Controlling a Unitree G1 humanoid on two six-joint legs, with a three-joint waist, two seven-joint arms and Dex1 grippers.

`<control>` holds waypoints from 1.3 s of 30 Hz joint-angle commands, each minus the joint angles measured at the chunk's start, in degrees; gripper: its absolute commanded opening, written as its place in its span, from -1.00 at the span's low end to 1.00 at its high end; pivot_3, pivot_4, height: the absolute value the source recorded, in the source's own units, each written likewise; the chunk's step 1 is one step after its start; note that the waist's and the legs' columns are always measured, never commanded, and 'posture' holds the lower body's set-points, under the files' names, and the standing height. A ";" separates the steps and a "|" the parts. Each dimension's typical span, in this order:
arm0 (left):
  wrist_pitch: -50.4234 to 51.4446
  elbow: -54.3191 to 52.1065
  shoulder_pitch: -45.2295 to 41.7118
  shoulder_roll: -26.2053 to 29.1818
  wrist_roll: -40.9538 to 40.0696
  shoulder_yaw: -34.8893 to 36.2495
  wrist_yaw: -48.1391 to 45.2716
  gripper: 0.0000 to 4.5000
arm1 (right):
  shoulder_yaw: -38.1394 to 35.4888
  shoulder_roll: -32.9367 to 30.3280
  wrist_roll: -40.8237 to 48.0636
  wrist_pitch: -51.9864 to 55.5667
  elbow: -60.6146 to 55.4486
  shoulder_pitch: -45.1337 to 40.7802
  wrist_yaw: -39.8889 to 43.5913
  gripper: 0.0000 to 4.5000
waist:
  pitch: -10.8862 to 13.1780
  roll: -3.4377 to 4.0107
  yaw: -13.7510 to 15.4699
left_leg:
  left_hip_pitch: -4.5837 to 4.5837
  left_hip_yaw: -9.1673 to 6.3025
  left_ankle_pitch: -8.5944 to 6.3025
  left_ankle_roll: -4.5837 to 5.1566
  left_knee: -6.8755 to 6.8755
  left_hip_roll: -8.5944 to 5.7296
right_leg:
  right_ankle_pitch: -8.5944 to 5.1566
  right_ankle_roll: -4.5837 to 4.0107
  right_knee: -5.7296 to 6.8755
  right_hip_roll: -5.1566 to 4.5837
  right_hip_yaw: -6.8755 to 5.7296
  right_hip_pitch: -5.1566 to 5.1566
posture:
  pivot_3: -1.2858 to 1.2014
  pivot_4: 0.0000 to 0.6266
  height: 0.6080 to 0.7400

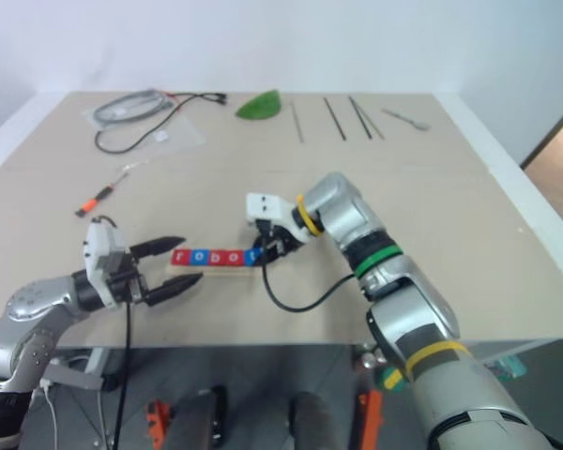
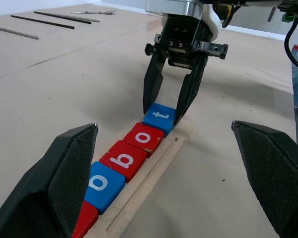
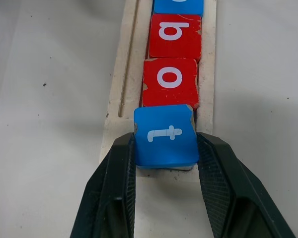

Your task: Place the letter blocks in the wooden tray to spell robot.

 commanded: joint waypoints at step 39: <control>-1.18 0.51 -2.25 -1.08 -0.07 0.60 -0.61 1.00 | -1.20 1.05 0.31 -1.09 -0.84 -1.90 0.21 0.98 | 0.00 0.00 -0.03 | 0.00 0.00 0.00 0.00 -0.05 0.00 | 0.00 -0.01 0.00 0.01 0.00 -0.02 | 0.03 -0.52 1.00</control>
